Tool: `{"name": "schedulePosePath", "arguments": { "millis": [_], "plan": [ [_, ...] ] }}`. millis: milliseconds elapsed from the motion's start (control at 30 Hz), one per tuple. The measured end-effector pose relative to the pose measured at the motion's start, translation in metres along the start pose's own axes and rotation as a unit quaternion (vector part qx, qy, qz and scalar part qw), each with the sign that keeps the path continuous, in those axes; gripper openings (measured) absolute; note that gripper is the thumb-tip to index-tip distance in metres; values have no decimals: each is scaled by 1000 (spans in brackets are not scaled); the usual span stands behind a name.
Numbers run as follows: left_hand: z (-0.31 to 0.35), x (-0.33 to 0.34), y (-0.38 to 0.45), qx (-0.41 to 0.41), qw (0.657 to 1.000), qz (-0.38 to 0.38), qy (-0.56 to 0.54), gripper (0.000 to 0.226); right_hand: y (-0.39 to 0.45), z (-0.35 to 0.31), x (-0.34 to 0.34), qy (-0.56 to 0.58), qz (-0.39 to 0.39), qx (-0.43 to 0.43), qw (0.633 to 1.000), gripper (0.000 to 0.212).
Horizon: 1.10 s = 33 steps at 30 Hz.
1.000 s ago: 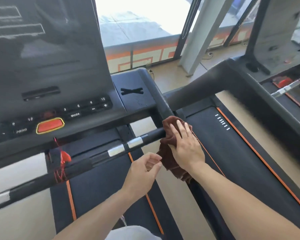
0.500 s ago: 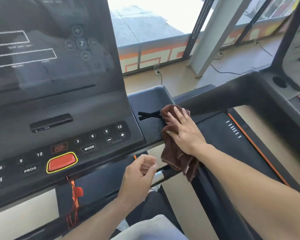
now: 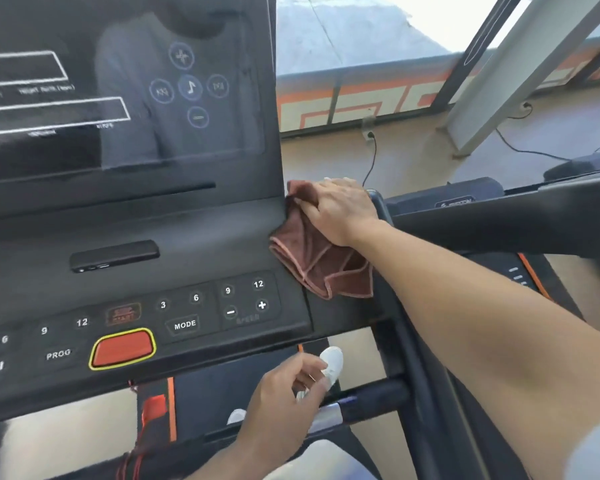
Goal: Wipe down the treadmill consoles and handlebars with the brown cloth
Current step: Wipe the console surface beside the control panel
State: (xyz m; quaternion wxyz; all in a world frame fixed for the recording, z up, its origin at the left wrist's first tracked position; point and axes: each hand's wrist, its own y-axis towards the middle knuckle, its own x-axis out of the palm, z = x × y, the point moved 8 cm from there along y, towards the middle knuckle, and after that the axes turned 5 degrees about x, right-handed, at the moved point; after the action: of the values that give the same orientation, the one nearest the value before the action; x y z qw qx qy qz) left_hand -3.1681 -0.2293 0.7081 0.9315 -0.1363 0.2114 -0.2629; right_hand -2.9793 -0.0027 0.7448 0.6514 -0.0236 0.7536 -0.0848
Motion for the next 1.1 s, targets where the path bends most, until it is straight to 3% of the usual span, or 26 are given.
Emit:
{"name": "schedulePosePath", "arguments": {
  "millis": [167,333,400,500,667,800,867,1000,1100],
  "plan": [
    [-3,-3,-6,10,999,-12,31,10,0,47,-14,65,13,129,989,57],
    [-12,-8,-11,22,997,-32,64,11,-52,104,-3,310,34,270,911,59],
    [-14,-7,-12,29,996,-37,81,11,-83,112,9,352,25,301,886,64],
    [-16,-5,-11,33,995,-35,89,10,-136,113,21,365,13,312,877,63],
    [-19,-9,-6,4,998,-12,66,7,-215,94,33,286,23,269,919,57],
    [-21,-9,-4,-16,998,-3,59,8,-236,68,38,71,46,164,983,71],
    [-22,-9,-2,-23,999,3,47,8,-234,46,39,-29,57,82,995,71],
    [-26,-10,0,-45,998,7,43,11,-207,-10,49,-21,31,-74,997,70],
    [-27,-11,0,-60,997,19,33,11,-181,-25,48,-15,24,-99,995,76]
  ]
}}
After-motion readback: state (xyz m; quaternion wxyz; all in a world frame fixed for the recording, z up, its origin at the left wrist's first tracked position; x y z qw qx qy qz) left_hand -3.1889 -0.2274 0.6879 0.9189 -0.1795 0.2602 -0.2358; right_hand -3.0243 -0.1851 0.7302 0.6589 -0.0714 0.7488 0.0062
